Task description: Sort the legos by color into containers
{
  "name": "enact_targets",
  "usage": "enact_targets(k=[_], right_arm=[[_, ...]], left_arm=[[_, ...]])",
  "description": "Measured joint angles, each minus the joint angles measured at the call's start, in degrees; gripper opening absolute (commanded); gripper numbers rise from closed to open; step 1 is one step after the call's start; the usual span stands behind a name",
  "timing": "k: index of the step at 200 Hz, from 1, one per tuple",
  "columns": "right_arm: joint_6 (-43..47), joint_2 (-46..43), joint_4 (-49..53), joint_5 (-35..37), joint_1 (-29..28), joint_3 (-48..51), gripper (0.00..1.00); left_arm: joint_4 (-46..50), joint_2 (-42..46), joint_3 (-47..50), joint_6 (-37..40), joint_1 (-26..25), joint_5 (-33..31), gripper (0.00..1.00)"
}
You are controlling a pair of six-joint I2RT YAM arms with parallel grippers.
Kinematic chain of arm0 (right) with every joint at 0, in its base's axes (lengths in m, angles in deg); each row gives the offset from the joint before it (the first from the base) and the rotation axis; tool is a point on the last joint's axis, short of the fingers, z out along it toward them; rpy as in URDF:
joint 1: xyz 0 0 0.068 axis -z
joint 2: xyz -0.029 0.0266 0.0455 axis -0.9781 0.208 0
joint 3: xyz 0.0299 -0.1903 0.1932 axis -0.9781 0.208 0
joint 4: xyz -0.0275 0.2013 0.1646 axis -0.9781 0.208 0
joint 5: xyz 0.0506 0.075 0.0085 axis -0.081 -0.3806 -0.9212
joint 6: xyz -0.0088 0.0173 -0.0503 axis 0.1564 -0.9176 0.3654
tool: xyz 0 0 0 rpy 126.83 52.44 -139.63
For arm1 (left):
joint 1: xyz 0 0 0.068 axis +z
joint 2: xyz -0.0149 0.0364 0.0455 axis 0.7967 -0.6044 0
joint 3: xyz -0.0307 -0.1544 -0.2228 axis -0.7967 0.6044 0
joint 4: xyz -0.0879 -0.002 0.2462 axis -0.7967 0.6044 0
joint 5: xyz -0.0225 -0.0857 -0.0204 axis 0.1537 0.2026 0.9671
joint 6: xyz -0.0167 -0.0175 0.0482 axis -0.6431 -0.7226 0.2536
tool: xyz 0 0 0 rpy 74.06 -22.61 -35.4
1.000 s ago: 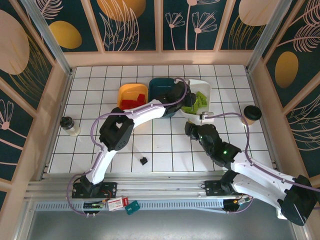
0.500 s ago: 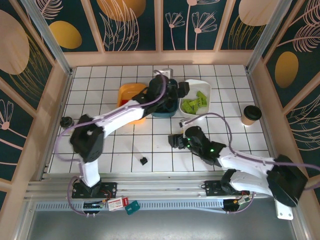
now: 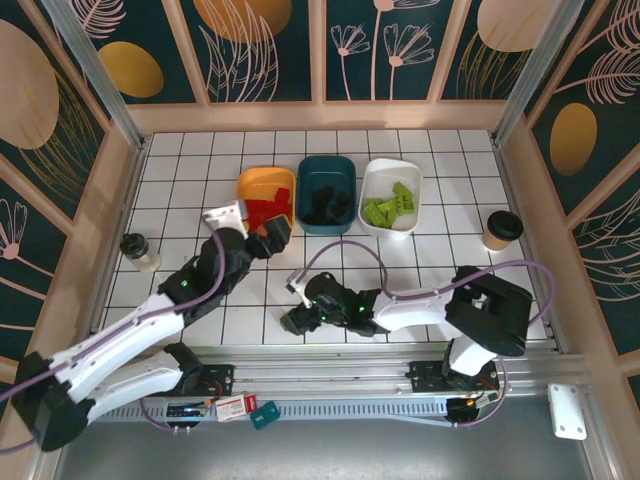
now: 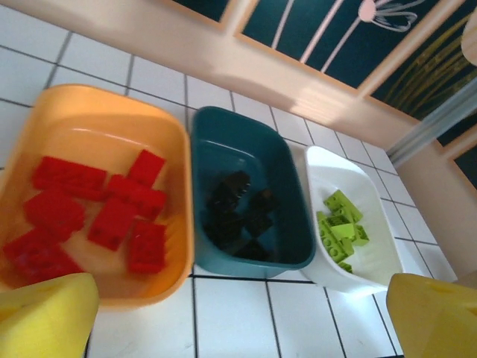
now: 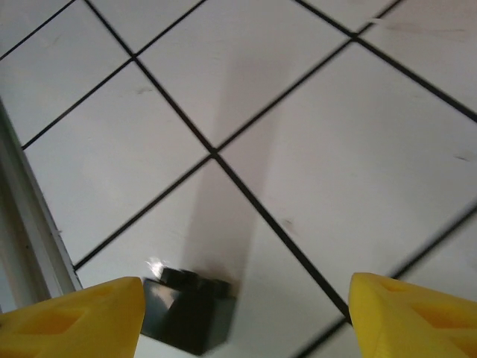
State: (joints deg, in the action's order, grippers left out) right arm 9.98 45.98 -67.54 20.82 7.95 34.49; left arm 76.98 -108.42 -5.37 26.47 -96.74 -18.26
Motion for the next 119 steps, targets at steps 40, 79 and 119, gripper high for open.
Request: enact_targets(k=[40,79,119], right_arm=[[1.3,5.7,0.0,-0.2,-1.6,-2.8,0.69],[2.6,7.8,0.3,0.0,-2.2,-4.0,0.51],[3.1,7.6,-0.2,-1.0,-2.3,-4.0,0.19]], left_arm=[[4.6,7.8,3.8,-2.8,0.0,-3.8,0.99],[7.3,8.2,4.2,-3.5,0.0,-5.7,0.99],[7.5,7.7,4.2,-3.6,0.0,-6.5,0.99]])
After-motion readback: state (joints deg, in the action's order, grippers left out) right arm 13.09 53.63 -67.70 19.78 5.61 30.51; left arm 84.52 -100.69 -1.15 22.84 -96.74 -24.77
